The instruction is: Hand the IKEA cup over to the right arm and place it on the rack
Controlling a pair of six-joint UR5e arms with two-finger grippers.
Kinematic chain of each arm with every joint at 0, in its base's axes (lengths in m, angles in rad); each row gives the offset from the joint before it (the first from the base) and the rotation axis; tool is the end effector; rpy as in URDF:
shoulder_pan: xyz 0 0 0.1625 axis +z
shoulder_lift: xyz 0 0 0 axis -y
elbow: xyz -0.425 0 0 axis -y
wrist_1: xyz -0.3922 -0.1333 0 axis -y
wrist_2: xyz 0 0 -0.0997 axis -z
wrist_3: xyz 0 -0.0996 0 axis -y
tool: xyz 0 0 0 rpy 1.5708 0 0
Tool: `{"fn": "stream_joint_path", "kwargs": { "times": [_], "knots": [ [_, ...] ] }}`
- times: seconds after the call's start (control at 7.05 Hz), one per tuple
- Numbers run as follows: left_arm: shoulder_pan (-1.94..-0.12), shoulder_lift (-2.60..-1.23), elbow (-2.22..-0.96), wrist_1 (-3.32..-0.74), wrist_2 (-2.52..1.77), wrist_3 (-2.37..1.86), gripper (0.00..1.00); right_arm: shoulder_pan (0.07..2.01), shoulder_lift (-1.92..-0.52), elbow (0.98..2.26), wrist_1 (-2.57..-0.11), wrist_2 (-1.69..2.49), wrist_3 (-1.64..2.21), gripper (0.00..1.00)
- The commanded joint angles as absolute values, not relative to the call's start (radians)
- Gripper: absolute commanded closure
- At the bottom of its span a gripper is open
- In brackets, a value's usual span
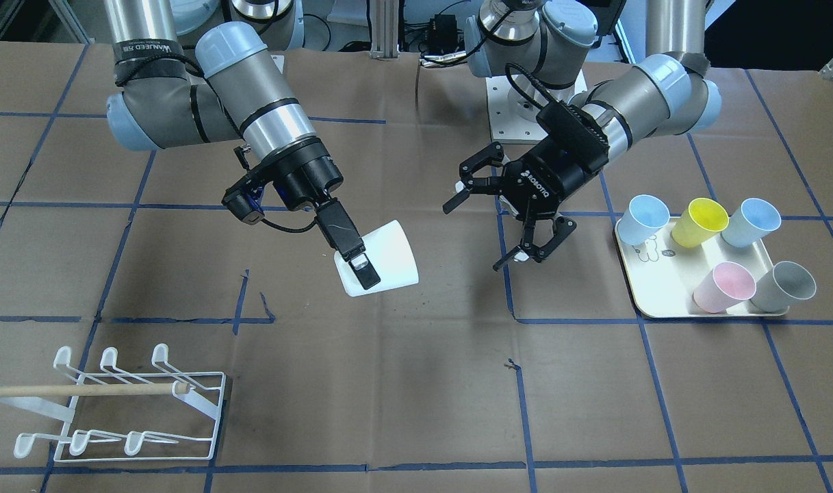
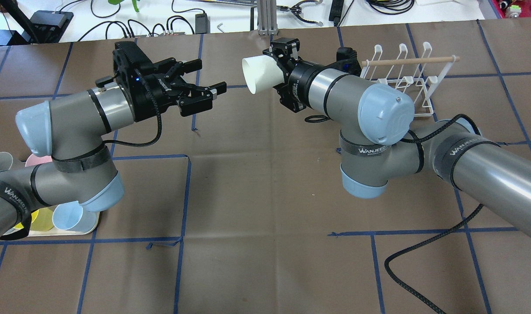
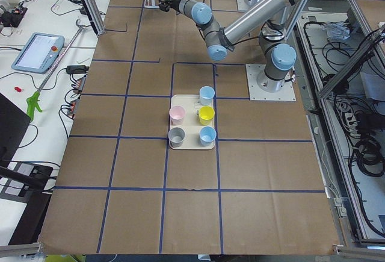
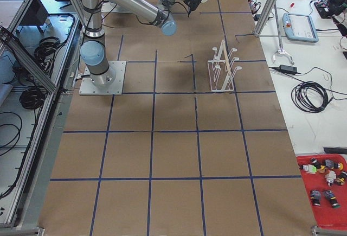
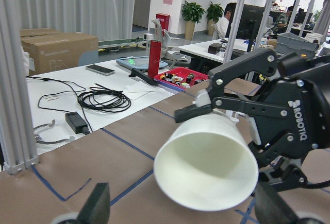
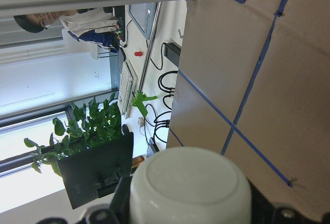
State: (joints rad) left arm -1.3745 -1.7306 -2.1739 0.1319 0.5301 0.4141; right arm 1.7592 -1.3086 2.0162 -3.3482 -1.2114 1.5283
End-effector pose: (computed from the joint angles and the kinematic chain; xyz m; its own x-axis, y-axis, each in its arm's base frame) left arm -0.1271 -0.4847 0.3619 -0.6247 0.7680 0.1411 0.1489 0.2945 -0.9440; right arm 0.2661 -0.4968 0.3607 -0.1265 0.4510 -0.8835 0.8572 0.4980 0.1315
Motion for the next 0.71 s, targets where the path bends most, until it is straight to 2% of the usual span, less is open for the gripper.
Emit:
{"fn": "stream_joint_path", "kwargs": {
  "times": [0.0,0.28,0.57],
  "knots": [
    [-1.351,-1.733,-2.161,0.114,0.558,0.405,0.02,1.695,-1.305,1.982,-3.347,-1.268,1.351,0.73],
    [-1.356,-1.732,-2.149,0.103,0.845,0.199,0.02,1.652,-1.293,1.938,-3.349,-1.339,1.102,0.73],
    [-1.388,-1.723,-2.047,-0.193,1.092,0.167,0.01,1.614,-1.255,1.907,-3.361,-1.403,0.902,0.75]
  ]
}}
